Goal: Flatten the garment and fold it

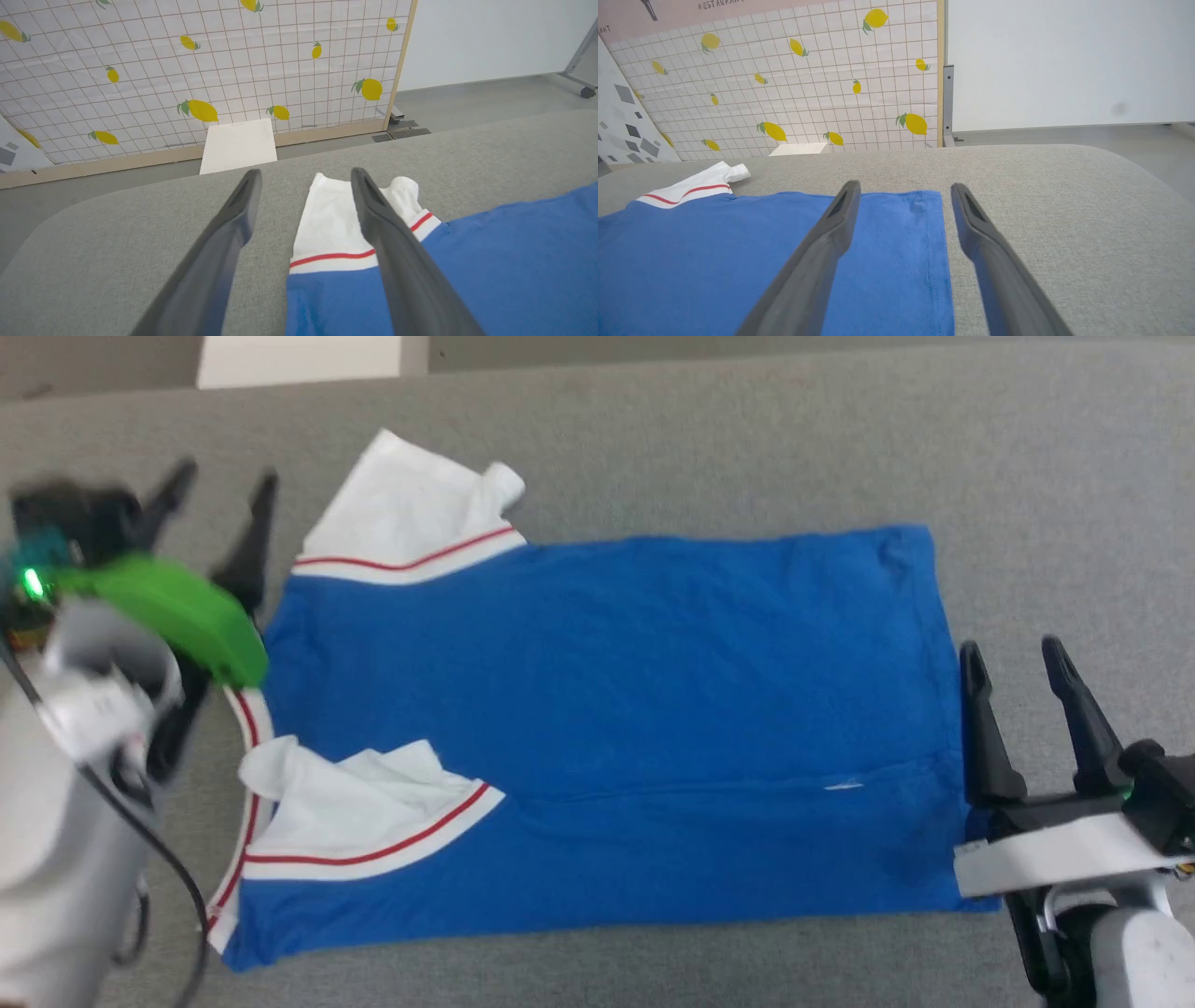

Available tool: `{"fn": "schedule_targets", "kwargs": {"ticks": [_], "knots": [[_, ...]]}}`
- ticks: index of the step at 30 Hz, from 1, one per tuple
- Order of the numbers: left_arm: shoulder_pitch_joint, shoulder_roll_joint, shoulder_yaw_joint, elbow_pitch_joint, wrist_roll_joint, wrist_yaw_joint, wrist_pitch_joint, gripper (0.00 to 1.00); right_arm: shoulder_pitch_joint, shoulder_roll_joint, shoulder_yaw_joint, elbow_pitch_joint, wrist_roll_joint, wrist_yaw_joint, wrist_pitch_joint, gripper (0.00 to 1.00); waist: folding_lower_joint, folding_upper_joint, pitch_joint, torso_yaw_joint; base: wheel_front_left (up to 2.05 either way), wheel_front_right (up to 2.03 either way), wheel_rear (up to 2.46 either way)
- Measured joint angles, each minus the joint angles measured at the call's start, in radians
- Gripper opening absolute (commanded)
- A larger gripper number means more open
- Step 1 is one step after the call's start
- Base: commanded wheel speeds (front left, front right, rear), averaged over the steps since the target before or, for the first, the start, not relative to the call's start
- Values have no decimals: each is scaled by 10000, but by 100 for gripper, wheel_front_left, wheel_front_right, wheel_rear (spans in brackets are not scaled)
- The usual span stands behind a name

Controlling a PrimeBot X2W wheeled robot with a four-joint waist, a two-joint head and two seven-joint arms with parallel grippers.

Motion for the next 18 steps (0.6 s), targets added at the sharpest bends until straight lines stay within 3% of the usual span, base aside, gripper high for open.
{"fn": "schedule_targets", "kwargs": {"ticks": [6,7,12,18], "knots": [[-2560,272,-77,957,-485,-477,2125,100,-775,4,443,-17,-29,0,-307,100,0,0,1009,-369,0,0,0],[-3288,322,-44,1229,-627,-458,2915,100,-1006,2,612,2,-19,0,-430,100,0,0,1359,-529,0,0,0],[-4247,418,-44,1668,-991,-17,4717,100,-1404,2,886,69,96,0,-671,100,0,0,2071,-939,0,0,0],[-4686,579,-42,1850,-1083,832,6357,100,-1709,2,1083,167,355,0,-890,100,0,0,2747,-1513,0,0,0]]}}
